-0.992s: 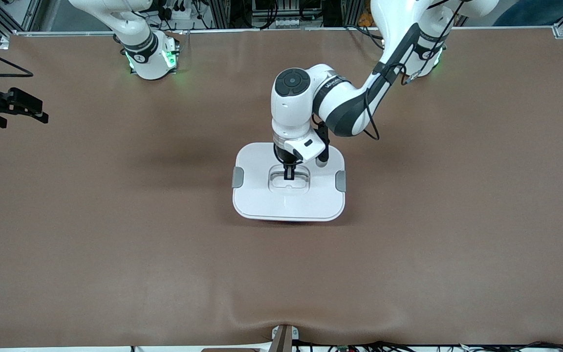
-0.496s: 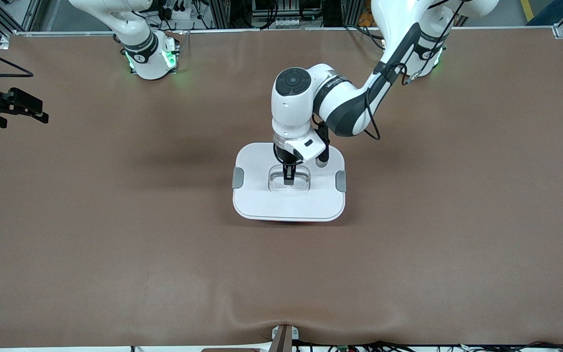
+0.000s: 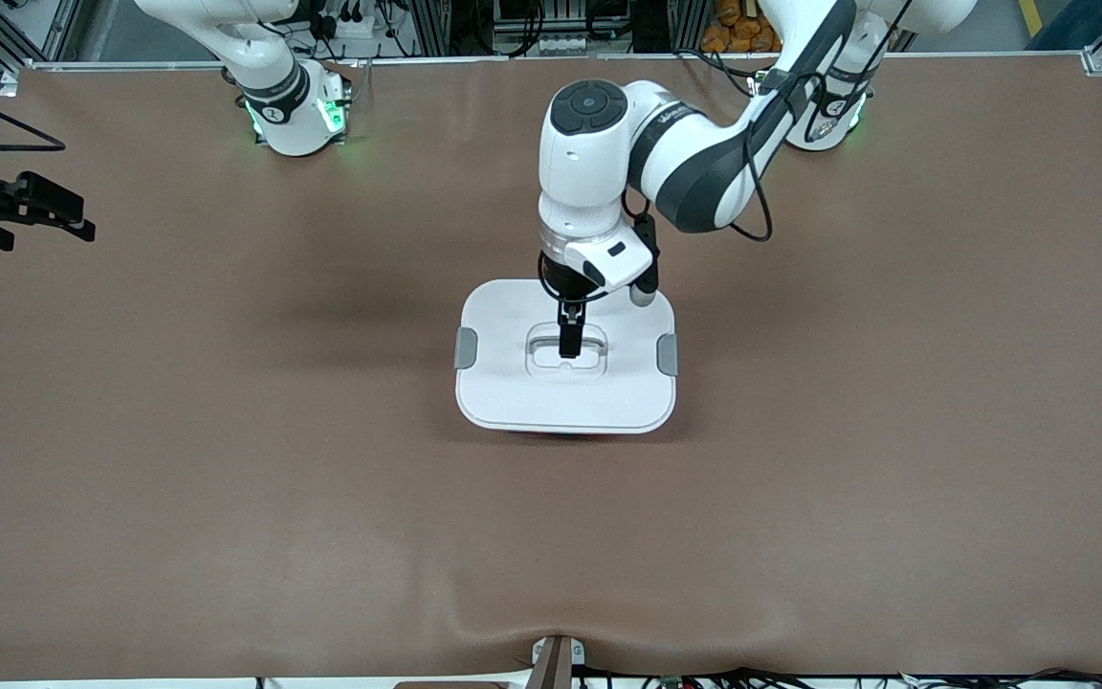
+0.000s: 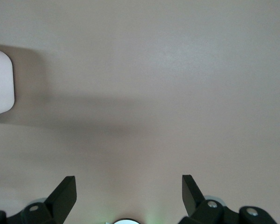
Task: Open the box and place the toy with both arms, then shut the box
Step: 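Release the lid handle and lift the left gripper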
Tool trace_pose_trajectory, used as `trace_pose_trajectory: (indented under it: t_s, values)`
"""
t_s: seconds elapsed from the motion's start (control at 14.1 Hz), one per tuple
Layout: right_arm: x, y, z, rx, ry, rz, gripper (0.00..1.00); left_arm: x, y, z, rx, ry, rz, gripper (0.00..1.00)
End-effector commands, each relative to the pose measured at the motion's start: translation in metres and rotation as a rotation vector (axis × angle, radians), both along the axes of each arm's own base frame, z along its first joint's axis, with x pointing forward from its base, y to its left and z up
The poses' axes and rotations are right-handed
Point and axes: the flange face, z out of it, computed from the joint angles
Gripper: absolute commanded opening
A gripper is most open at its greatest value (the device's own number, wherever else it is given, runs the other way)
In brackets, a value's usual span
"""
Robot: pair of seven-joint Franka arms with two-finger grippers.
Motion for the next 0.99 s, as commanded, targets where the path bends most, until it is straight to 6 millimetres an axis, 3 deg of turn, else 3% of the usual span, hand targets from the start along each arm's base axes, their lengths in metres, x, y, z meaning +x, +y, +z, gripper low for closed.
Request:
trace_pose_trajectory:
  t_s: [0.0,0.5,0.71,0.92]
  values:
    - [-0.006,0.001,0.003,0.019,-0.011,0.006,1.00,0.014,0.028,0.023,0.079,0.021,-0.077,1.00]
    - [-0.013,0.000,0.009,0.013,0.036,-0.103,1.00,0.064,0.115,0.070,0.116,0.030,-0.186,1.00]
    - [-0.010,-0.004,0.021,0.014,0.018,-0.106,1.00,0.076,0.149,0.070,0.189,0.092,-0.332,1.00]
    - [-0.010,-0.004,0.019,0.014,0.026,-0.102,1.00,0.089,0.183,0.081,0.200,0.108,-0.394,1.00]
